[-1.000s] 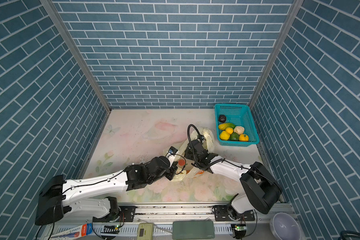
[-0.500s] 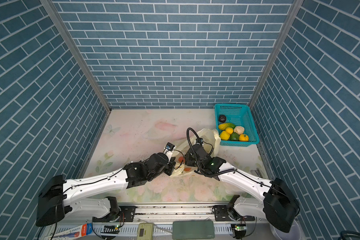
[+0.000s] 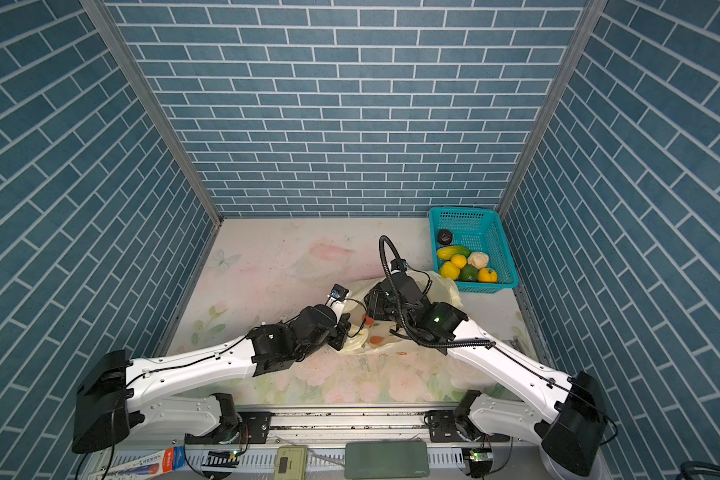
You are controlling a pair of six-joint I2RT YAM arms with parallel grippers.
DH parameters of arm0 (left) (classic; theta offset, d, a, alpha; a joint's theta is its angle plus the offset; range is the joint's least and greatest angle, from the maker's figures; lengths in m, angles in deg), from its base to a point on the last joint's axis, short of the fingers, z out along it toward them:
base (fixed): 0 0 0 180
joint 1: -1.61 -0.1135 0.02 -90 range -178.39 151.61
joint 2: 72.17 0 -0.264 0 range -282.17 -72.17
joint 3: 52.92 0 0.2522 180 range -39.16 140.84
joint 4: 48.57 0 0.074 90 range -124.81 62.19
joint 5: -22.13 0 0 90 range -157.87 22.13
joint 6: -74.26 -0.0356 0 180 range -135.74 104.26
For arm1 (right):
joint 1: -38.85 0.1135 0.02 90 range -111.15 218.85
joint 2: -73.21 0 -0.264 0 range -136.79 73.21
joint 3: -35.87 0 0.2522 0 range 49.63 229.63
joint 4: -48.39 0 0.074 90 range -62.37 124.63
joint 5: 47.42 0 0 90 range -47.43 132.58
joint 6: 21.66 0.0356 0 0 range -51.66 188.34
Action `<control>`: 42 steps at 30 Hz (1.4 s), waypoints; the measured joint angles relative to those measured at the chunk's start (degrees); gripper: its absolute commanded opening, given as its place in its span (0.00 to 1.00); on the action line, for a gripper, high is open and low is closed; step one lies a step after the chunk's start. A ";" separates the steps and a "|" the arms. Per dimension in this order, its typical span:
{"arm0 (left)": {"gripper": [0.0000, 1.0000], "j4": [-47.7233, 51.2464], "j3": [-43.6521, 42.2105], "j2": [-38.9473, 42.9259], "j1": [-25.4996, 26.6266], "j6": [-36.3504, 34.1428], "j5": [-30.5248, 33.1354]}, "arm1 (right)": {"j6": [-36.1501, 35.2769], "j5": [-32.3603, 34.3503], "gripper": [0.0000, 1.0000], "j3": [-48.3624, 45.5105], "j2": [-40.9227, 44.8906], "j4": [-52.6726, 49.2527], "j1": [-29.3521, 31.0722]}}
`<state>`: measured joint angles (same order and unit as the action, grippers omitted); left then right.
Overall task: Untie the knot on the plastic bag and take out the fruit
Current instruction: 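Lift the avocado out of the bag and carry it to the teal basket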
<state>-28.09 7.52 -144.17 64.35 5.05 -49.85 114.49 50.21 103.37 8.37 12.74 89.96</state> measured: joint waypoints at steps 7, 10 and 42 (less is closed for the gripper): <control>0.00 2.32 0.00 0.44 0.00 0.00 0.68 | -1.49 -0.09 0.44 5.88 -0.26 -4.07 -0.42; 0.00 3.32 -0.11 1.29 -0.17 0.00 1.07 | -3.02 -0.37 0.44 11.26 -0.24 -5.27 -1.90; 0.00 11.32 -2.60 9.14 -3.37 1.16 4.48 | -13.27 -15.65 0.45 30.47 -41.62 4.37 -53.57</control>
<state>-16.77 4.91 -135.04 60.99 6.21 -45.37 101.23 34.56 133.84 -33.24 17.12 36.39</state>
